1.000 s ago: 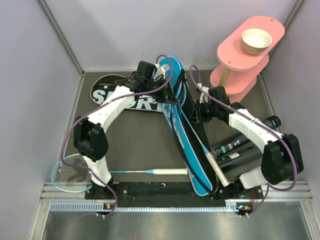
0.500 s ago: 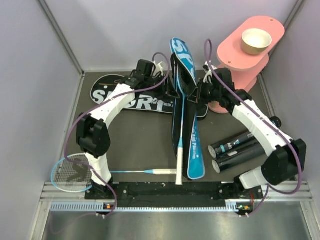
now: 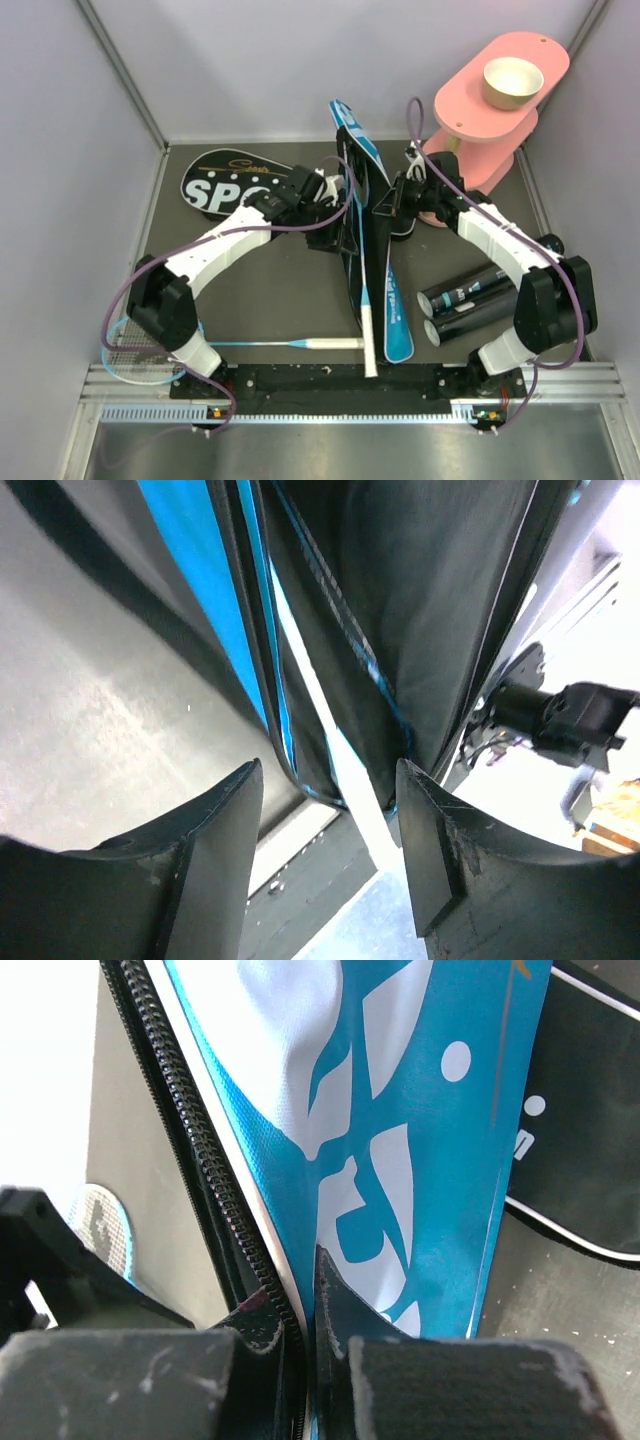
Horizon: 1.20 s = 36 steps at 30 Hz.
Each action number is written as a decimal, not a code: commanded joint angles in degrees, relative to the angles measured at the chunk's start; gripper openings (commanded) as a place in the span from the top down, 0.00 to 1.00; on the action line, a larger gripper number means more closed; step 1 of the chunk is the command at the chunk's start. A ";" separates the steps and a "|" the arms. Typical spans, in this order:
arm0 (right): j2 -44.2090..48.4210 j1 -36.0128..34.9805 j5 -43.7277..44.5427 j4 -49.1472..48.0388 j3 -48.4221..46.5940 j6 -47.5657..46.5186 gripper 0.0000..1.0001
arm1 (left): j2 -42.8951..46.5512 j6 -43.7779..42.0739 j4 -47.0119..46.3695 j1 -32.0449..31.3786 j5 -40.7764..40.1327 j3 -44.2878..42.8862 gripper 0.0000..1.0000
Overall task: Pack up the badminton gear
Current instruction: Adjust the racket in the racket bag.
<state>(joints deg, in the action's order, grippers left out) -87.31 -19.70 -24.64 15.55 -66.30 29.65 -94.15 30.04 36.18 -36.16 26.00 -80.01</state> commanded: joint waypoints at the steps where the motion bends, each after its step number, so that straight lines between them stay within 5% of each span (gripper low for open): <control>1: 3.37 1.51 -5.41 -8.52 0.21 2.87 1.00 | 4.94 -0.61 -0.15 -2.68 -5.34 5.73 0.40; 11: 3.28 2.83 -10.24 -10.45 0.74 5.59 1.00 | 0.12 3.27 -7.71 -3.30 -5.35 8.65 0.45; 16: 3.19 2.83 -10.69 -7.12 -0.23 3.67 1.00 | -1.30 2.39 -8.67 -3.39 -5.52 5.04 0.85; 19: 3.28 2.74 -9.29 -2.47 -1.02 1.04 1.00 | -2.44 1.43 -7.01 -3.39 -6.13 2.67 1.00; 20: 3.28 2.74 -8.15 -0.72 -1.63 -0.11 1.00 | -2.62 1.07 -6.40 -3.39 -5.96 1.36 1.00; 22: 2.93 0.13 4.77 14.02 -6.87 -7.79 0.82 | -2.36 1.51 -5.95 -3.39 -4.65 0.47 1.00; 23: 3.19 -0.94 9.39 18.16 -8.21 -10.11 0.64 | -2.09 1.95 -6.65 -3.39 -3.68 0.47 1.00; 27: 11.79 -6.74 24.35 27.59 -7.35 -13.47 0.45 | -0.25 7.73 -10.33 -3.39 -2.01 2.13 1.00; 29: 16.70 -10.59 30.43 31.55 -8.49 -13.92 0.43 | 0.46 8.45 -11.22 -3.39 -2.35 2.75 1.00; 34: 20.25 -18.78 25.01 30.35 -8.24 -7.51 0.44 | 0.90 9.95 -12.19 -3.39 -0.95 2.75 1.00; 36: 20.60 -19.84 19.84 25.26 -2.65 -3.31 0.62 | 1.07 9.95 -11.75 -3.48 -1.39 2.58 1.00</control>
<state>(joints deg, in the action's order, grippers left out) -66.92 -35.92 -1.56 44.27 -73.38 19.97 -96.90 38.63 29.17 -39.79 23.55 -77.01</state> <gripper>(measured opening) 0.515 0.023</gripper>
